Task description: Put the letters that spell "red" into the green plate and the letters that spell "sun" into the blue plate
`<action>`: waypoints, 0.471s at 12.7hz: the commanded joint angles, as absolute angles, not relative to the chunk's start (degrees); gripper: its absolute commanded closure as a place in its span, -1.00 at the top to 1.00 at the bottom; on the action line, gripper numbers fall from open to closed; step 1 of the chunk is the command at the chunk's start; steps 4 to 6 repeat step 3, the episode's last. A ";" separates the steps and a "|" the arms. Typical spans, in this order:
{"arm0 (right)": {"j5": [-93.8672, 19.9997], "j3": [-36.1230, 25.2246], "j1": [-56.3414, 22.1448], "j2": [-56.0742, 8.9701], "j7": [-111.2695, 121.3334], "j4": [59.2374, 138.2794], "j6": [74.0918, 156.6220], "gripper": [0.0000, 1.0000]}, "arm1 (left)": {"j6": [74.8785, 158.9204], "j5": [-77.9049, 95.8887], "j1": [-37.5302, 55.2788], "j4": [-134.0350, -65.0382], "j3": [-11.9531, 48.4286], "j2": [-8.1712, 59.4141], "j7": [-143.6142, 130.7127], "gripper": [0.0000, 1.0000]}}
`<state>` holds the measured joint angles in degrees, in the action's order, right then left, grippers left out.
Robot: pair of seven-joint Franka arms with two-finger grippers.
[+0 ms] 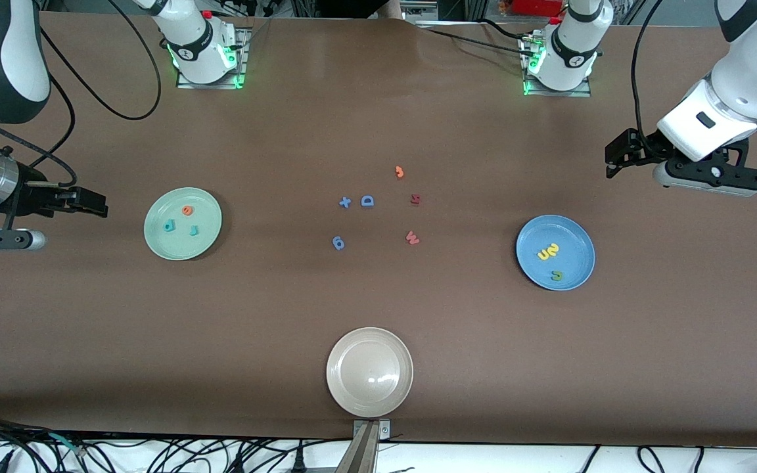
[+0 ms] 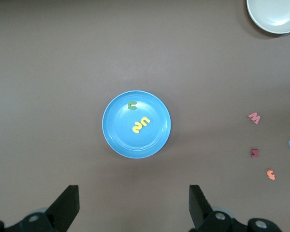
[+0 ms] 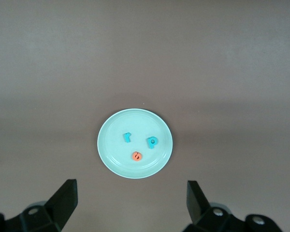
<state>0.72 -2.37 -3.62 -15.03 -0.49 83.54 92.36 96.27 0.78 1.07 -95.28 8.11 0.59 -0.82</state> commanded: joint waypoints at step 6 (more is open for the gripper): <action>1.67 -1.58 -2.99 -13.18 -1.67 85.25 91.23 0.99 | 95.19 1.93 0.88 -94.75 8.17 0.00 -0.97 1.00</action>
